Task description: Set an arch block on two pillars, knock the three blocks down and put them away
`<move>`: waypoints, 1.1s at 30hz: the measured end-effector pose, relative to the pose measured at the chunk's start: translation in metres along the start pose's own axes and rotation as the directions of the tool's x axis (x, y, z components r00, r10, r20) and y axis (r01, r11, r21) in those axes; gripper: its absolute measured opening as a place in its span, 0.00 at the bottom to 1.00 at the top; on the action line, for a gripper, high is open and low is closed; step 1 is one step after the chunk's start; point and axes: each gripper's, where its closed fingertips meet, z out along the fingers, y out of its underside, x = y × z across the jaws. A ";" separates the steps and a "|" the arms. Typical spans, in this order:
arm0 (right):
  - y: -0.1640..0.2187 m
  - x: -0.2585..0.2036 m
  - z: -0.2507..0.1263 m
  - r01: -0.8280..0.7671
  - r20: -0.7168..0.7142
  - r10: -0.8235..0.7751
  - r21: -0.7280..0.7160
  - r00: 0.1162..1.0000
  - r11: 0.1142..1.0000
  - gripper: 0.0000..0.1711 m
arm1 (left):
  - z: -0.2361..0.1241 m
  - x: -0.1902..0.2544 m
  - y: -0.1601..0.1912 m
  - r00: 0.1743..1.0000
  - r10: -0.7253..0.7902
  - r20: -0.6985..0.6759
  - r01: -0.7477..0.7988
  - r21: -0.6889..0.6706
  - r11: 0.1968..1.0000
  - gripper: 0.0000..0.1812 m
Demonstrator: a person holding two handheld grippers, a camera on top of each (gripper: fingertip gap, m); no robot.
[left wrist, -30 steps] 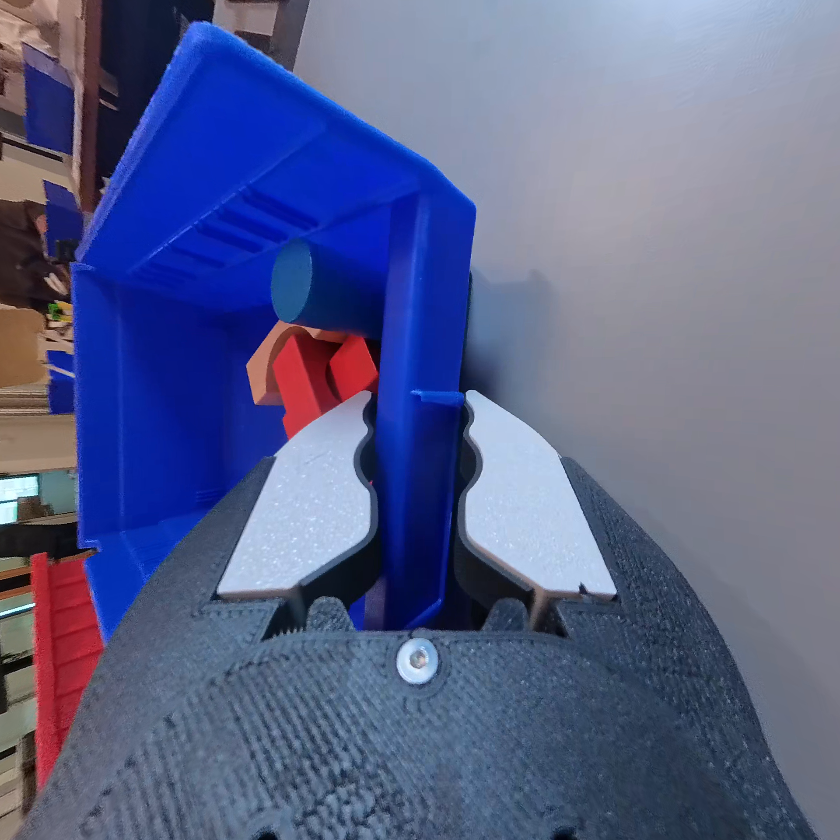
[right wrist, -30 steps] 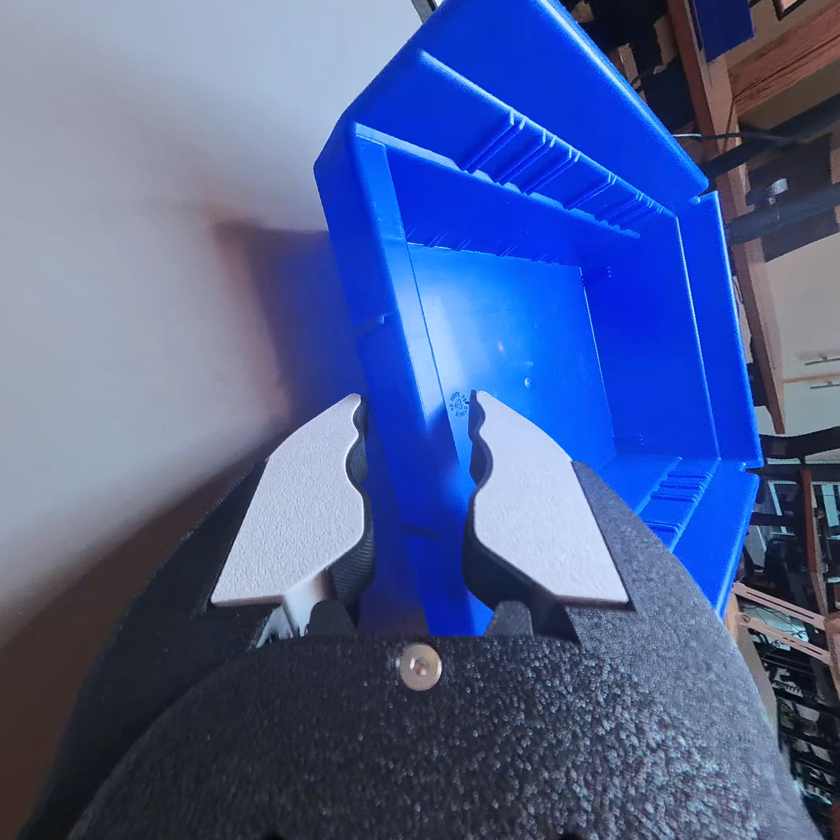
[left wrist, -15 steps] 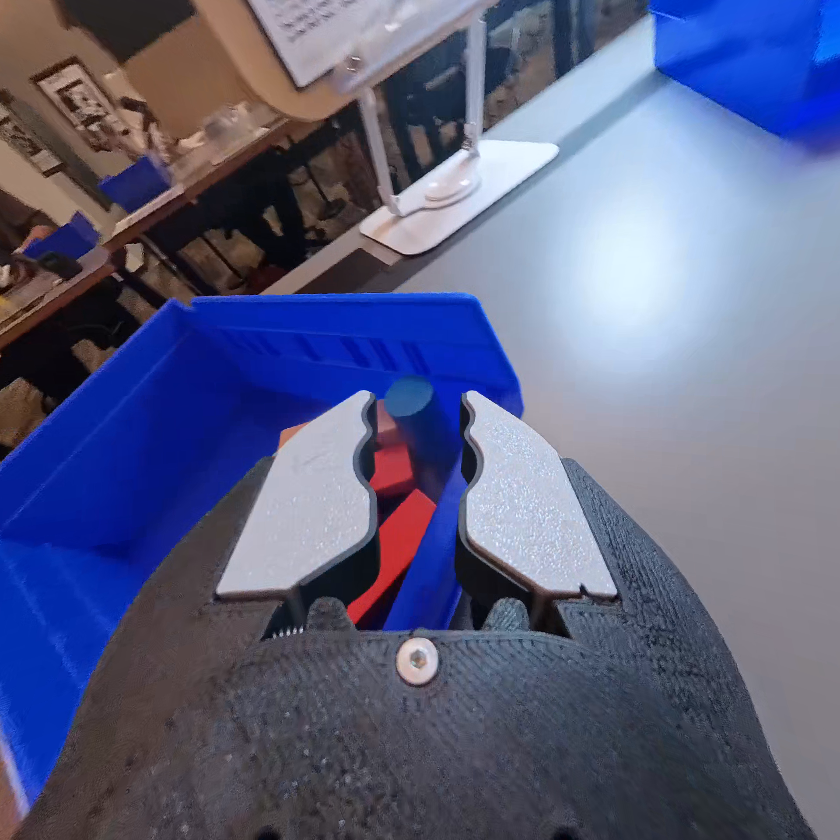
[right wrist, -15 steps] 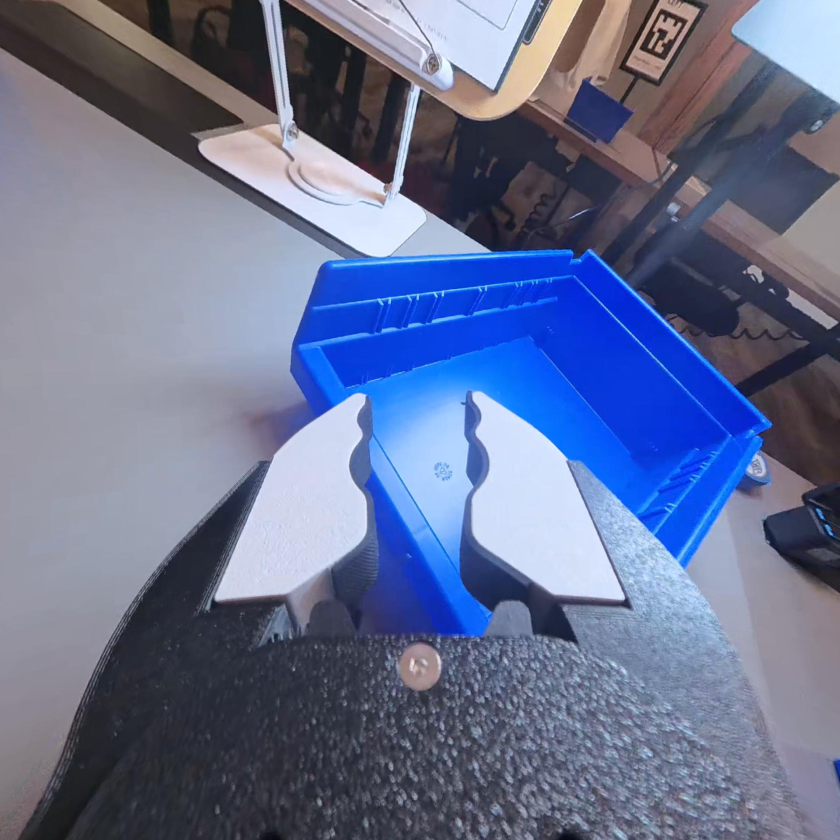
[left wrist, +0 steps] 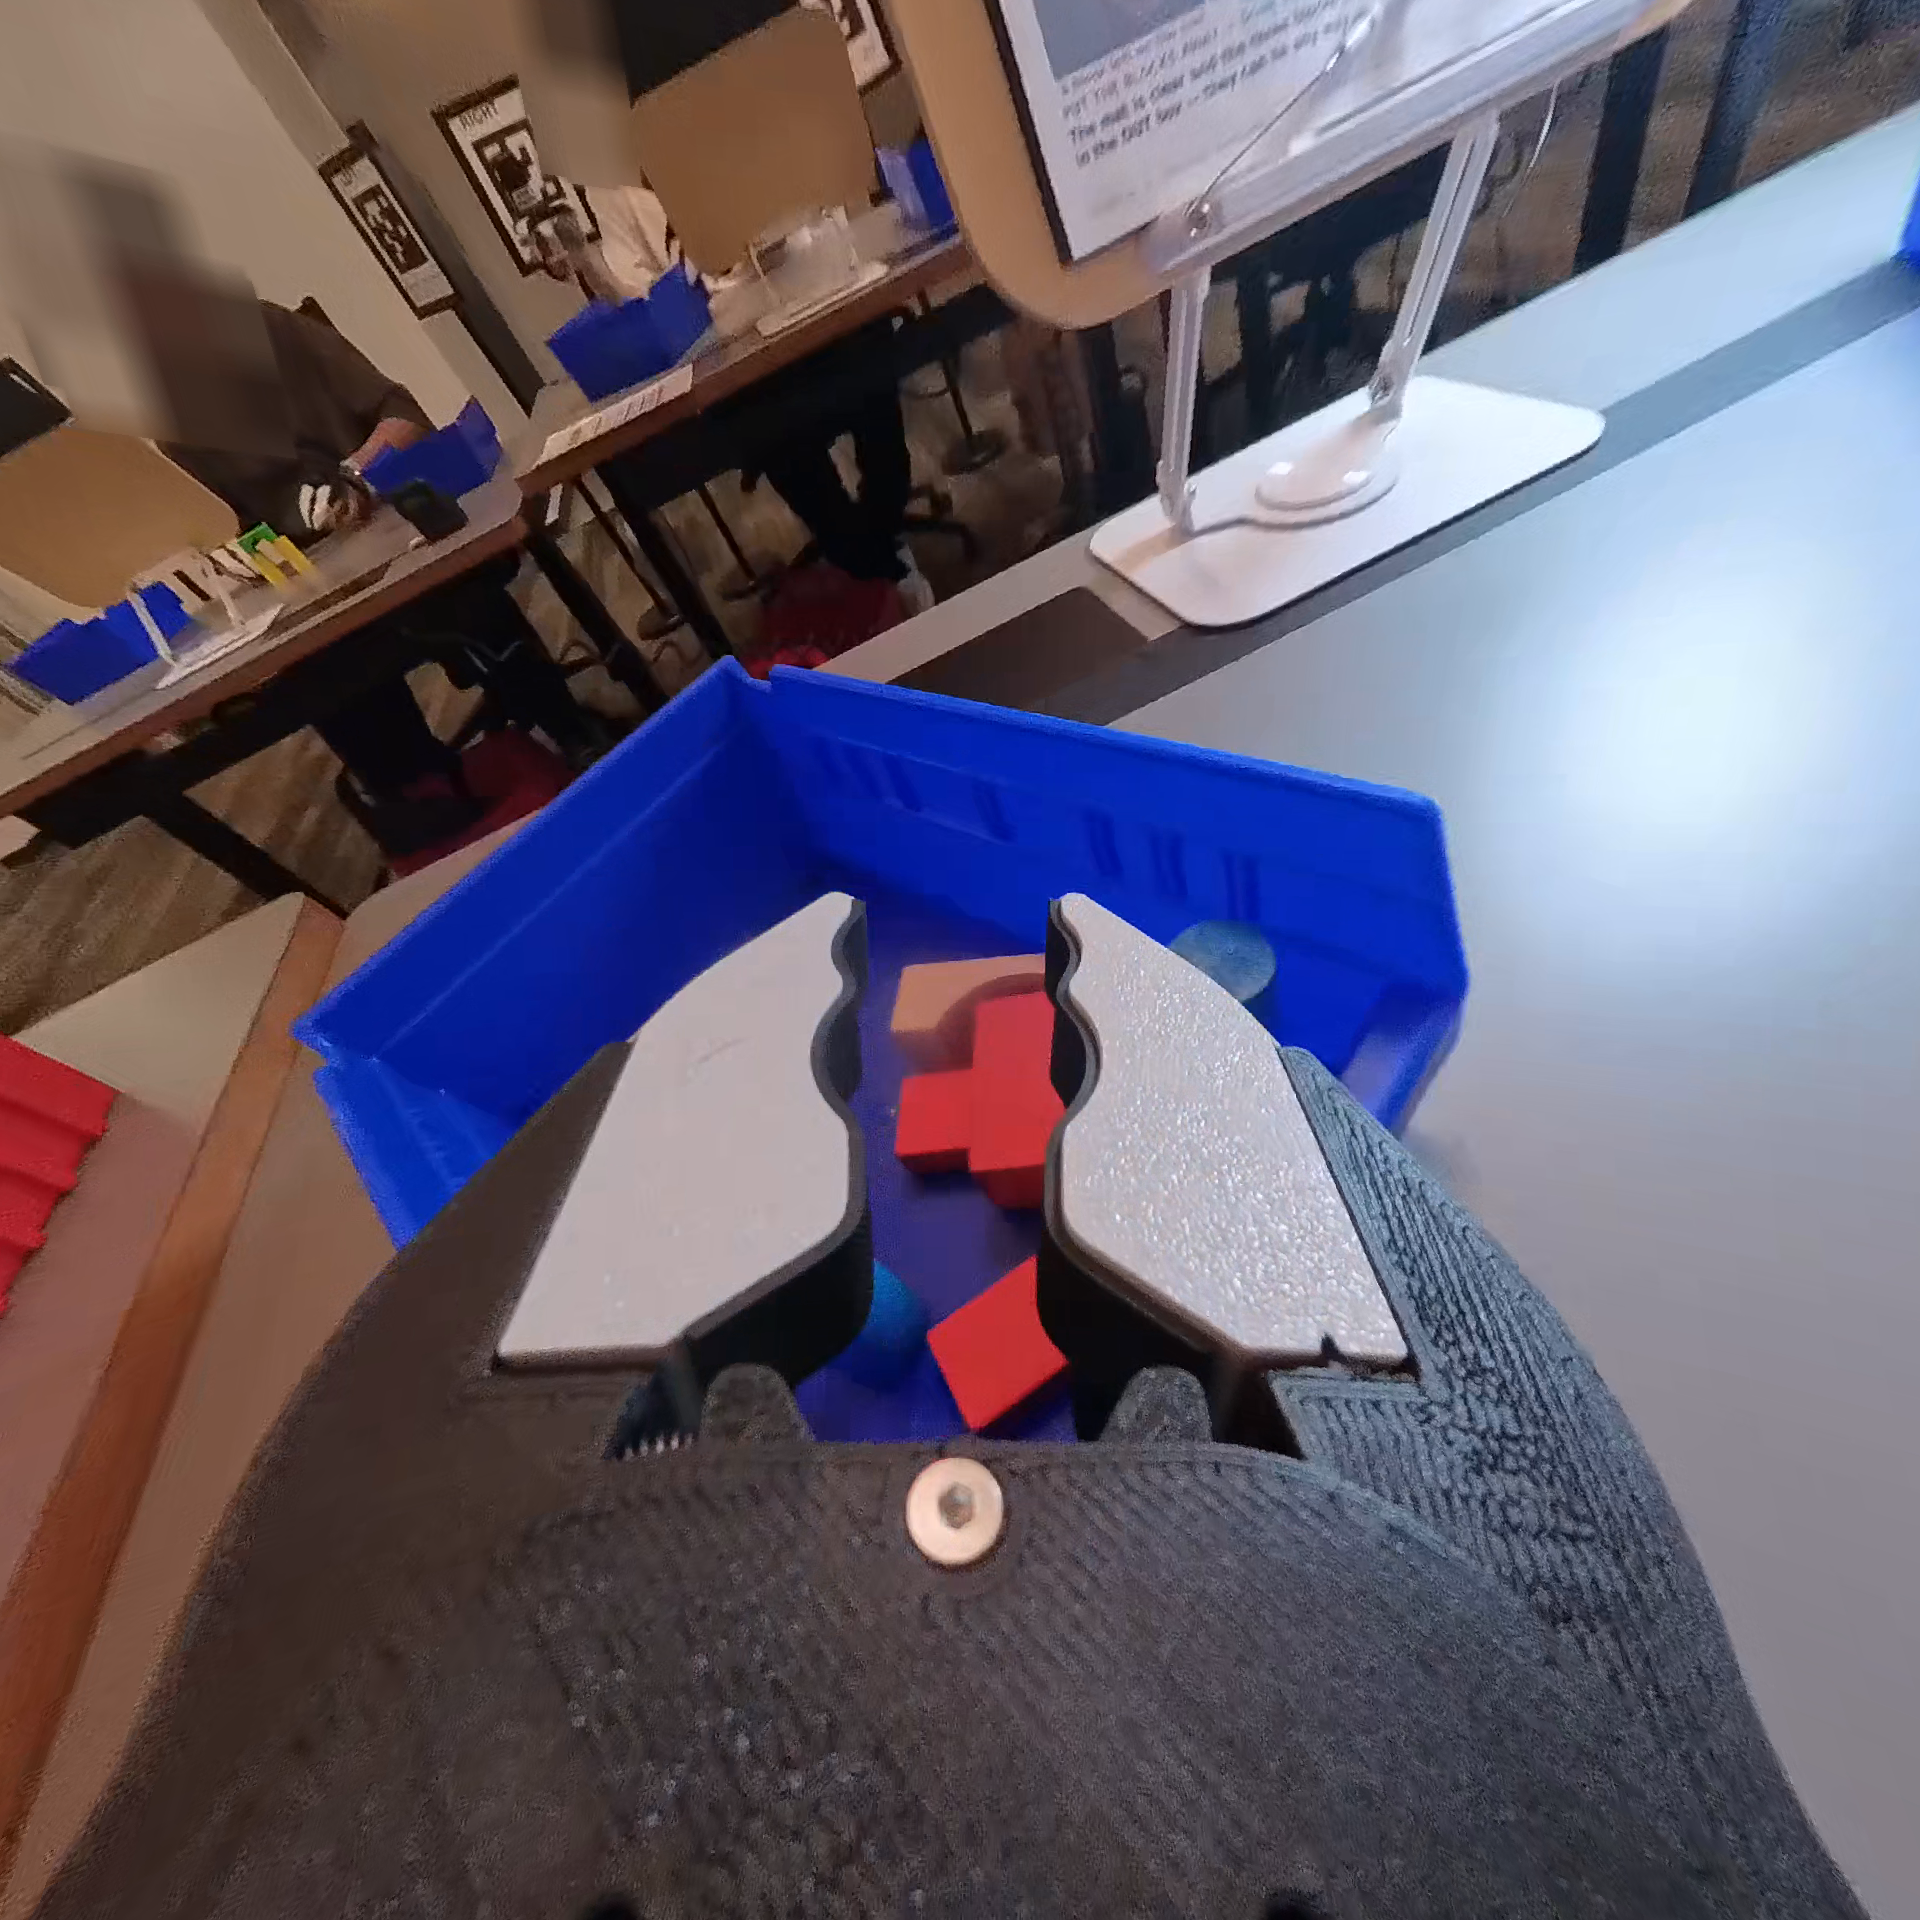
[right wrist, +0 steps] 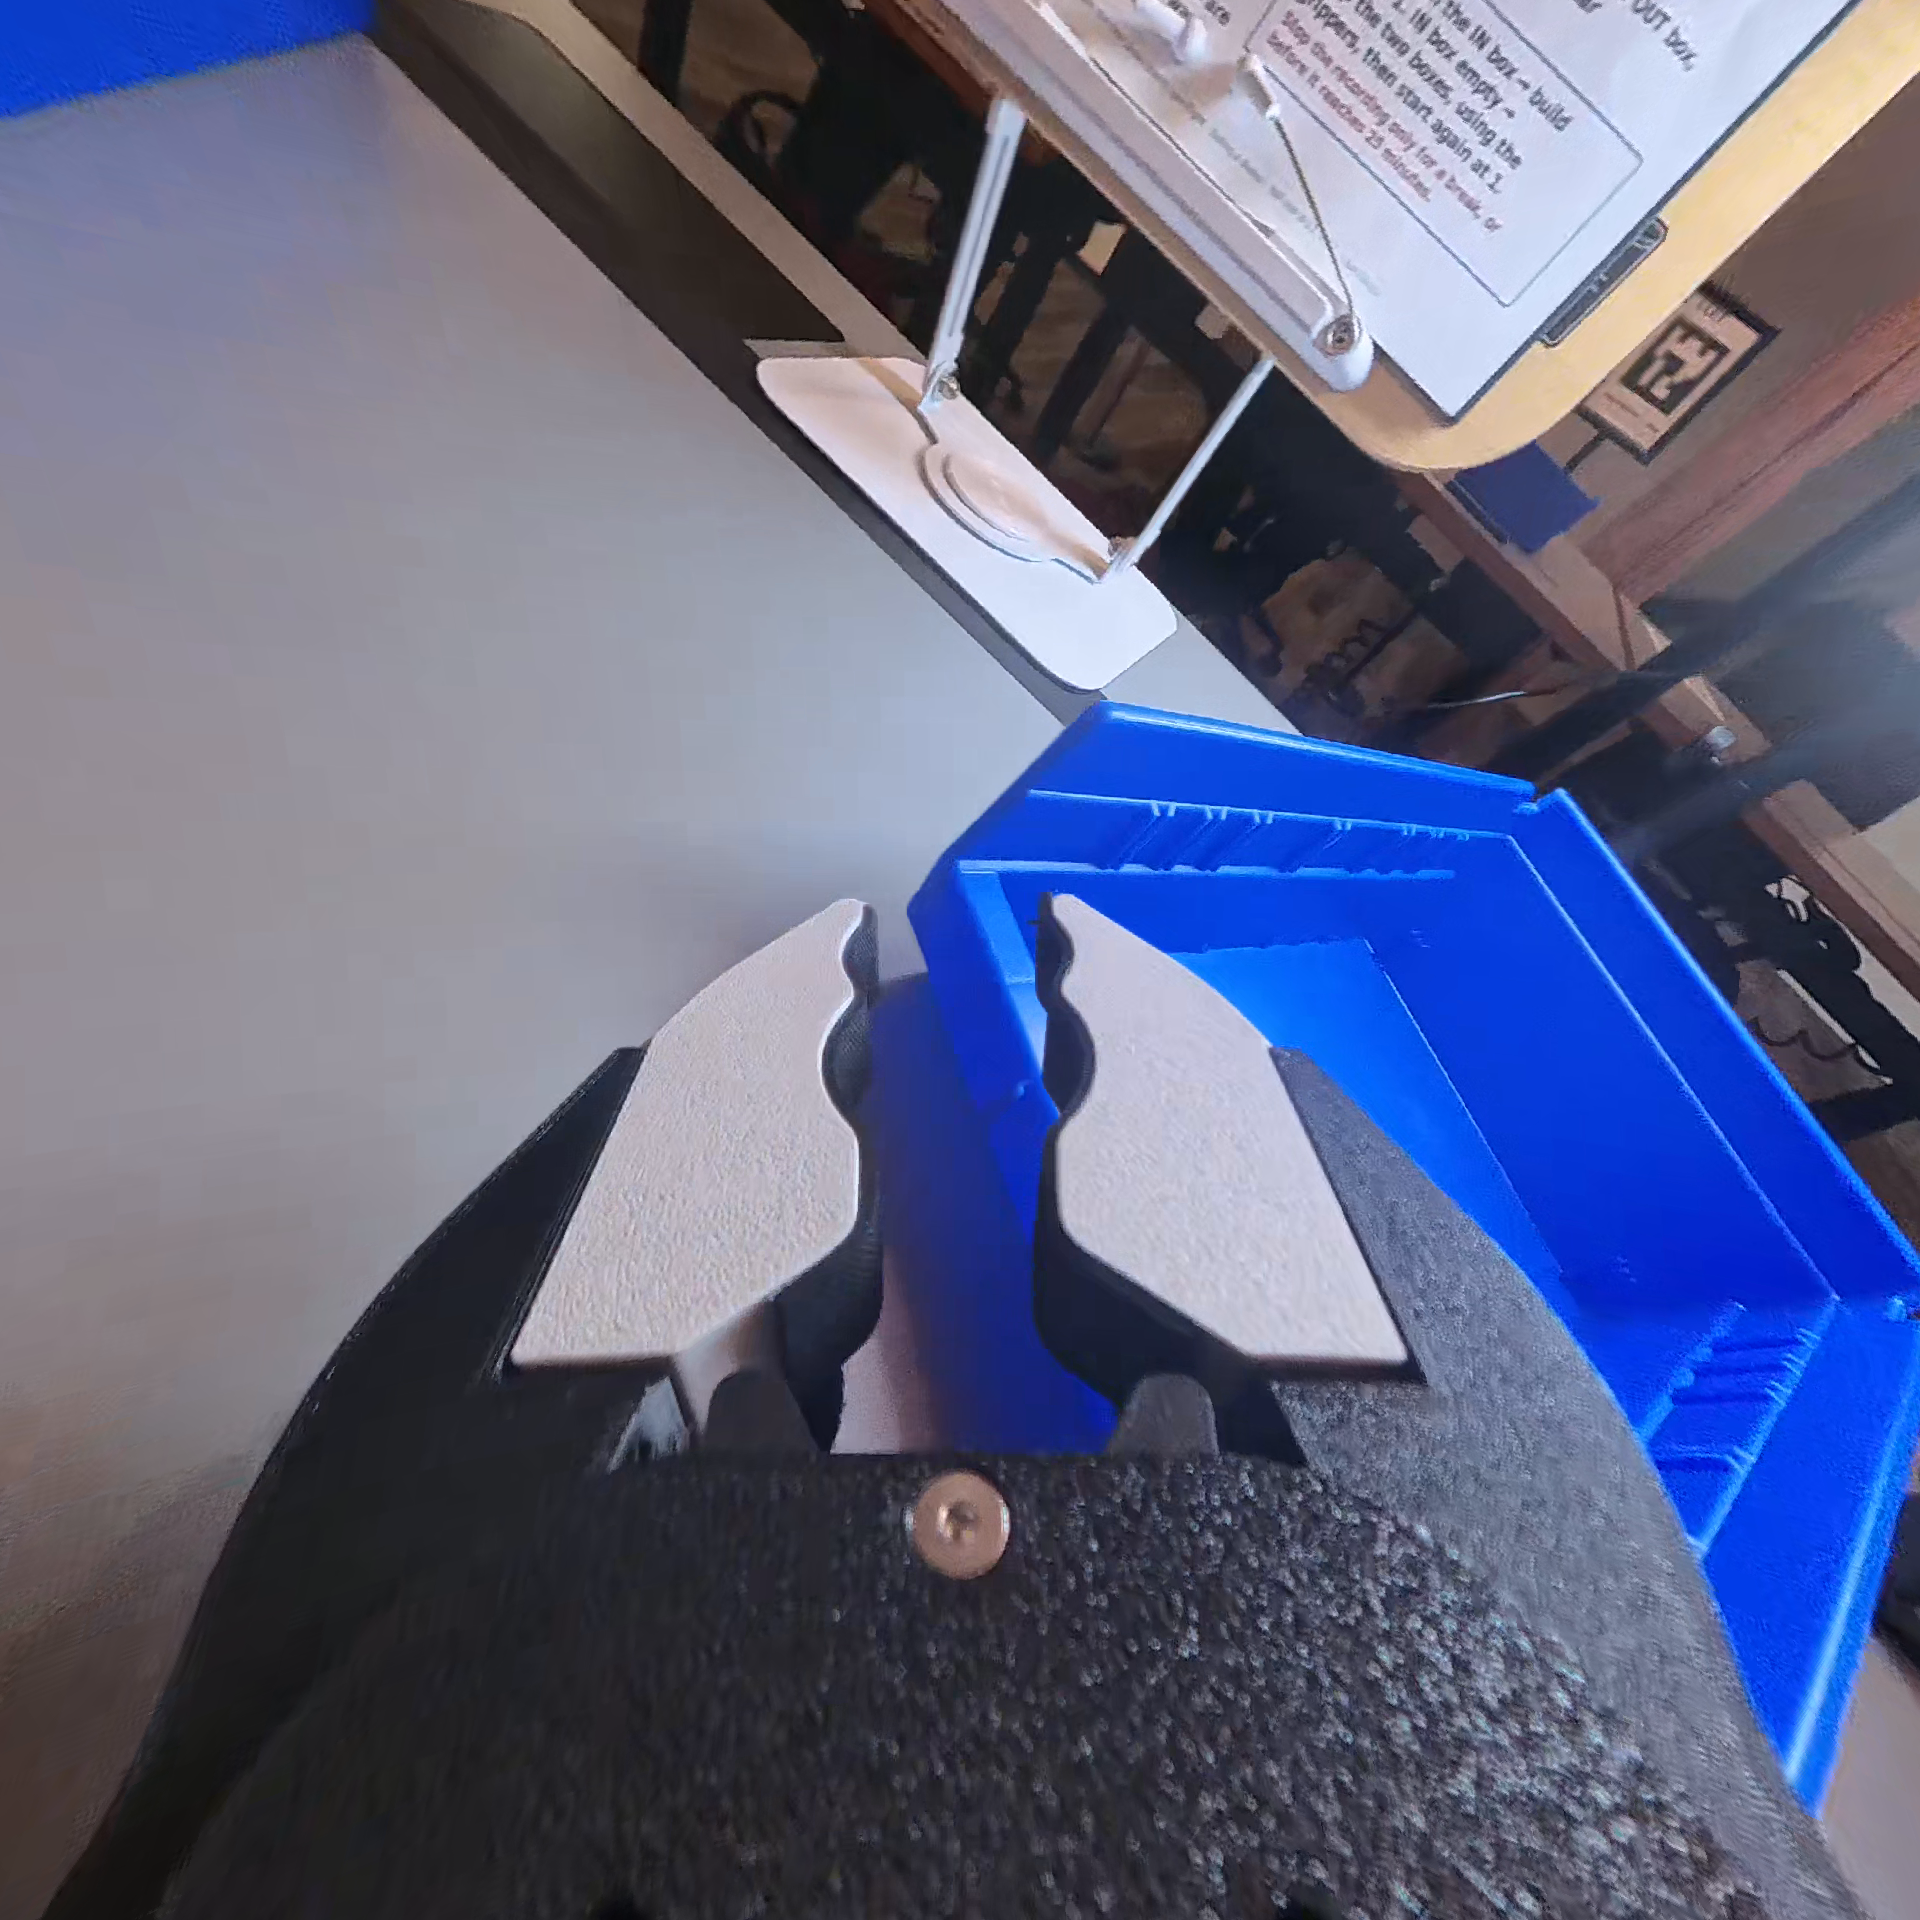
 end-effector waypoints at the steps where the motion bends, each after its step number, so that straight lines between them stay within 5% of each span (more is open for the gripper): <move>1: 0.001 -0.003 0.001 0.012 0.007 -0.012 -0.005 1.000 1.000 0.17 | 0.004 -0.002 -0.002 1.000 0.026 -0.012 -0.026 -0.021 0.999 0.17; 10: 0.006 -0.009 0.001 0.027 0.033 -0.027 -0.003 0.999 1.000 0.12 | 0.058 0.022 0.015 0.932 0.021 -0.361 -0.163 -0.367 0.916 0.17; 14: 0.008 -0.009 0.001 0.022 0.045 -0.021 -0.006 0.999 1.000 0.11 | 0.054 0.033 0.034 0.873 -0.033 -0.486 -0.232 -0.475 0.849 0.21; 21: 0.011 -0.014 0.003 0.042 0.071 -0.040 -0.018 0.997 0.999 0.11 | 0.048 0.067 0.060 0.783 -0.006 -0.622 -0.365 -0.467 0.805 0.24; 23: 0.012 -0.015 0.003 0.058 0.069 -0.056 -0.022 0.996 0.998 0.11 | 0.053 0.071 0.069 0.779 0.005 -0.627 -0.398 -0.488 0.777 0.17; 28: 0.011 -0.016 0.003 0.063 0.072 -0.062 -0.017 0.995 0.998 0.10 | 0.047 0.066 0.052 0.795 0.056 -0.604 -0.409 -0.467 0.784 0.16; 33: 0.011 -0.018 0.004 0.060 0.082 -0.059 -0.016 0.995 0.998 0.10 | 0.016 0.060 0.000 0.810 0.166 -0.562 -0.411 -0.343 0.845 0.16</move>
